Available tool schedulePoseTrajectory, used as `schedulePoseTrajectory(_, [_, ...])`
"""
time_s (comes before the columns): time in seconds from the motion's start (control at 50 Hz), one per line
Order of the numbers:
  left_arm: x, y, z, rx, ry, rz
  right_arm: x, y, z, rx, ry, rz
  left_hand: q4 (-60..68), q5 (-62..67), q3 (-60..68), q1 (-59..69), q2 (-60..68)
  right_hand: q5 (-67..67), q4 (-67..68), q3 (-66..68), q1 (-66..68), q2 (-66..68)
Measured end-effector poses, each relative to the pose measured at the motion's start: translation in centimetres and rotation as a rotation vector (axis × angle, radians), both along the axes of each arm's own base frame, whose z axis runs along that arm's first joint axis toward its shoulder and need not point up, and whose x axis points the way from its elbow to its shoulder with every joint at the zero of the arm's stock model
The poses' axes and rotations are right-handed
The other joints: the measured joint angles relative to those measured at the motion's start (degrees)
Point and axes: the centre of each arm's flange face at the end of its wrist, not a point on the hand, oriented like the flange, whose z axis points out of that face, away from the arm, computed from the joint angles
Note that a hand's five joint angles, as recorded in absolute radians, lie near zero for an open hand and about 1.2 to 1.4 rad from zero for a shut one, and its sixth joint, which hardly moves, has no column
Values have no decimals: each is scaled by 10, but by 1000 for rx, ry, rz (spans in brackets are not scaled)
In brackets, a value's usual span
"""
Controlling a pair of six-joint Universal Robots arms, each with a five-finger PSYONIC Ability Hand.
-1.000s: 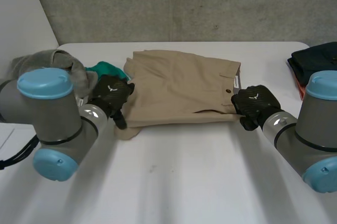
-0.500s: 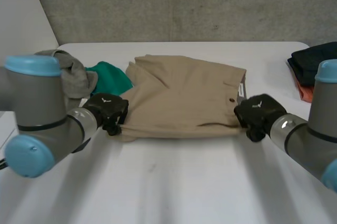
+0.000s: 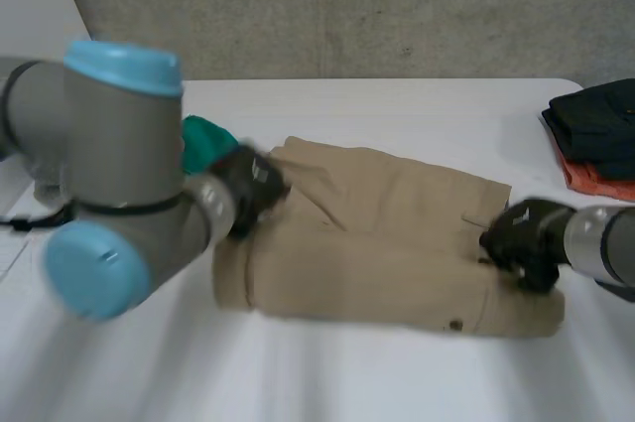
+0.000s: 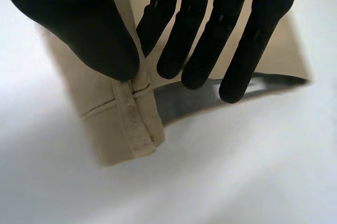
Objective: Fold the laundry.
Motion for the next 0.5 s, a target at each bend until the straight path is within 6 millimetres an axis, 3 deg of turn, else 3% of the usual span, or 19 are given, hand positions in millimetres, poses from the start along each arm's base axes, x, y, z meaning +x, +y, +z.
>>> schedulePoseTrajectory(0.12, [-45,-66,17,-319,163,-15,8,-45,1,-214,-134,-154,0,2,0,0,0,0,0,0,0,0])
schedulePoseTrajectory(0.2, [-70,-103,8,-472,233,-44,18,-78,-2,-403,-202,-192,0,2,0,0,0,2,0,0,0,0])
schedulePoseTrajectory(0.34, [-87,-127,-22,-541,270,-61,34,-118,-18,-624,-222,-215,-2,2,-2,-3,-2,-33,-34,-41,-18,-38])
schedulePoseTrajectory(0.36, [-89,-129,-26,-549,281,-62,34,-121,-19,-635,-220,-217,-71,-61,-69,-62,-80,-103,-103,-103,-72,-100])
schedulePoseTrajectory(0.4, [-93,-131,-29,-567,307,-63,37,-134,-29,-684,-202,-237,-175,-163,-171,-162,-175,-351,-341,-343,-320,-351])
schedulePoseTrajectory(0.42, [-95,-131,-30,-575,320,-63,37,-137,-33,-691,-194,-245,-337,-322,-328,-358,-346,-411,-397,-411,-390,-421])
schedulePoseTrajectory(0.44, [-96,-131,-30,-581,329,-62,38,-139,-35,-696,-187,-252,-337,-322,-328,-358,-346,-488,-477,-477,-462,-492])
schedulePoseTrajectory(0.46, [-98,-131,-29,-595,350,-59,37,-142,-39,-697,-179,-265,-522,-501,-510,-530,-516,-541,-536,-535,-509,-541])
schedulePoseTrajectory(0.5, [-100,-130,-27,-608,370,-52,37,-143,-41,-692,-175,-276,-537,-516,-531,-539,-535,-556,-554,-555,-519,-554])
